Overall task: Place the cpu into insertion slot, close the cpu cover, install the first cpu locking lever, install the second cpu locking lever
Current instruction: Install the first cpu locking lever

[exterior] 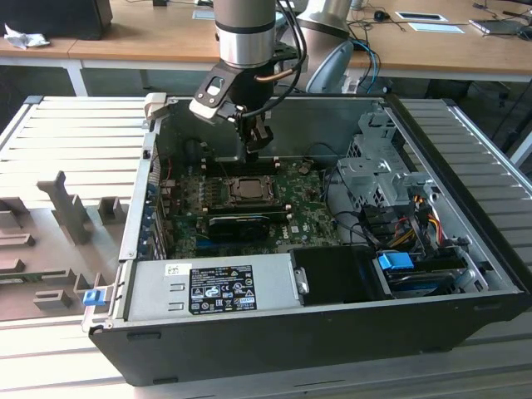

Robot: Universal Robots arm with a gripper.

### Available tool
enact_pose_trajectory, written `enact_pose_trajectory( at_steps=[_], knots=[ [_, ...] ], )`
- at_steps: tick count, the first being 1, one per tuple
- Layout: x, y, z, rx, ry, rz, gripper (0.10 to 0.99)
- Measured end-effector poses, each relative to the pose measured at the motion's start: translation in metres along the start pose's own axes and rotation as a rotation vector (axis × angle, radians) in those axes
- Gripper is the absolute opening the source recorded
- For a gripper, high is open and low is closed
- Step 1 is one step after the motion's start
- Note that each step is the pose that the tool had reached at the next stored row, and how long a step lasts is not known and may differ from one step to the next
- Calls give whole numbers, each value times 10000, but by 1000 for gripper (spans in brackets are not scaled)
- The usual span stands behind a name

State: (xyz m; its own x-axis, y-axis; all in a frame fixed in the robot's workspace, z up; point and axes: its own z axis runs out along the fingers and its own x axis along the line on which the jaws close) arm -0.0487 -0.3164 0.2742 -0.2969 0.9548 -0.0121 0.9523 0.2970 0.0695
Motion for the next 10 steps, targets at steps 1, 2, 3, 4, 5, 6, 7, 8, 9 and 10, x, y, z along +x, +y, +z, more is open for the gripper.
enact_pose_trajectory(
  at_steps=[1, 2, 3, 4, 5, 6, 7, 8, 9, 10],
  knots=[
    [0, 0, 0, -1, 4, -56, 106],
    [0, 0, 0, -1, 11, -150, 106],
    [0, 0, 0, -2, 15, -218, 106],
    [0, 0, 0, -3, 19, -272, 106],
    [0, 0, 0, -4, 23, -333, 106],
    [0, 0, 0, -4, 27, -389, 106],
    [0, 0, 0, -5, 31, -442, 106],
    [0, 0, 0, -5, 34, -485, 106],
    [0, 0, 0, -6, 37, -530, 106],
    [0, 0, 0, -6, 39, -555, 106]
  ],
)
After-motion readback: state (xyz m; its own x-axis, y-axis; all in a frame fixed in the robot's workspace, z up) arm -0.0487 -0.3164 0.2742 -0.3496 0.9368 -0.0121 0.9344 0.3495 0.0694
